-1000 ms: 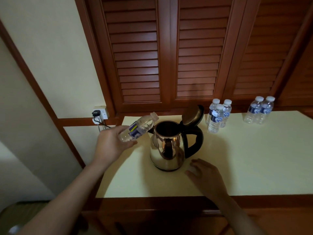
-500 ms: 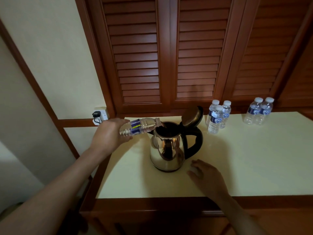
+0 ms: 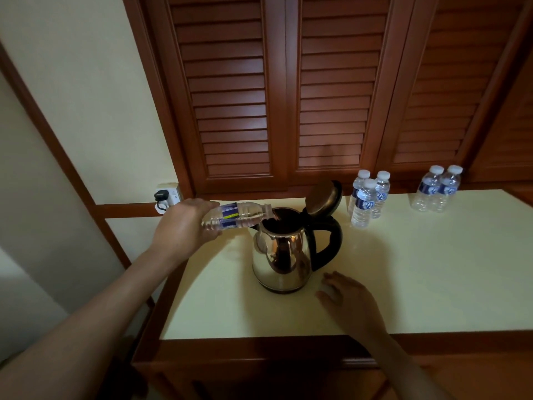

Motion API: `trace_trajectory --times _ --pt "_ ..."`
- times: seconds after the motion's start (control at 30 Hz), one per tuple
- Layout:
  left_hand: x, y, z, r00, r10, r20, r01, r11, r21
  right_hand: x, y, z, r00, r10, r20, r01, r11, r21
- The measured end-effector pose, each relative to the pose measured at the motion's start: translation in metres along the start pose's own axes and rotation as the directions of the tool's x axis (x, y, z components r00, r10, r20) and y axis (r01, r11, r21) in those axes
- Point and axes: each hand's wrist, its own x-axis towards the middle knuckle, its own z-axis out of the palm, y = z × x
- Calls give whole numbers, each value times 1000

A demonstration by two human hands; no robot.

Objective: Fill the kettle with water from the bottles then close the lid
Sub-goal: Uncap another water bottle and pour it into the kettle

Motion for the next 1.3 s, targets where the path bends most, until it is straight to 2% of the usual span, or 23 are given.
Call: trace_trajectory --times 0.3,0.77,0.93,1.3 --pt "2 2 0 1000 22 4 -22 999 28 -2 -2 -3 999 30 28 -31 999 39" --pt "6 7 -4 1000 29 3 -30 997 69 -2 -10 -9 999 -38 -39 40 999 30" --pt "6 10 -8 999 54 -4 -53 995 79 -3 -14 -13 997 20 -75 -15 998 68" --pt "12 8 -13 996 87 -20 -85 993 79 -3 -14 -13 996 6 -86 0 998 59"
